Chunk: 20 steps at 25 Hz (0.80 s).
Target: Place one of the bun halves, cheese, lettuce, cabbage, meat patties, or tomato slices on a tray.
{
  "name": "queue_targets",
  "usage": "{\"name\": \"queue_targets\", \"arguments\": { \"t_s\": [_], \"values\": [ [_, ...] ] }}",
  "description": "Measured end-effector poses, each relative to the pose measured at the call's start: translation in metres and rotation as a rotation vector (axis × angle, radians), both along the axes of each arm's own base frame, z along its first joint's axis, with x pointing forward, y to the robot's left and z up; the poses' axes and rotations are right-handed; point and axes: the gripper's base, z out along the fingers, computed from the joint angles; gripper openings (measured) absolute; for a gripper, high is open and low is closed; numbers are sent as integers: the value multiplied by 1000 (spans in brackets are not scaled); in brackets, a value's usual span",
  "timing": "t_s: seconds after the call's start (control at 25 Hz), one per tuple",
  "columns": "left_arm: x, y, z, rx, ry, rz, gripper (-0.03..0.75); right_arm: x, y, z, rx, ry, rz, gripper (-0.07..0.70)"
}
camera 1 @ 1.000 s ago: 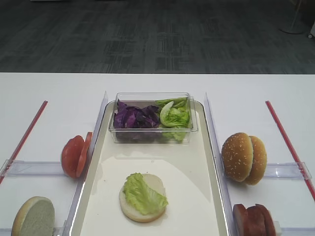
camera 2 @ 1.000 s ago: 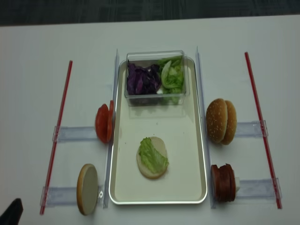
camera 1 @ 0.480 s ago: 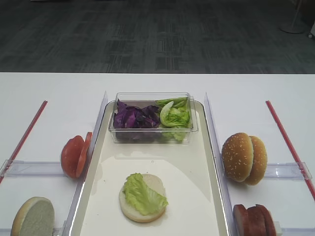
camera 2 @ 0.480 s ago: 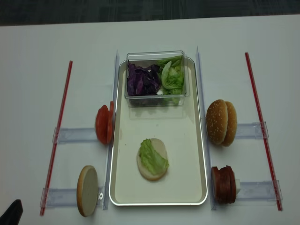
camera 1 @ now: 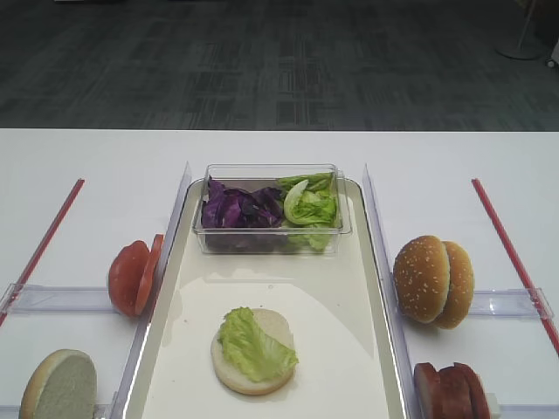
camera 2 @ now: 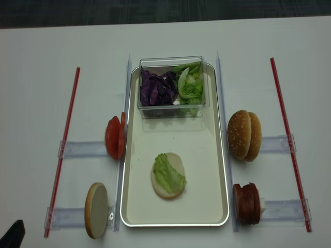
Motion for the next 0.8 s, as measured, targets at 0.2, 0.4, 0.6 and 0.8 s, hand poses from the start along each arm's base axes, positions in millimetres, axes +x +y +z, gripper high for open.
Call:
{"name": "queue_targets", "arguments": {
  "t_s": [0.2, 0.4, 0.6, 0.8],
  "values": [
    [0, 0, 0, 0, 0, 0, 417, 0, 0, 0, -1, 0, 0, 499],
    [0, 0, 0, 0, 0, 0, 415, 0, 0, 0, -1, 0, 0, 499],
    [0, 0, 0, 0, 0, 0, 415, 0, 0, 0, -1, 0, 0, 499],
    [0, 0, 0, 0, 0, 0, 415, 0, 0, 0, -2, 0, -1, 499]
  ]
}}
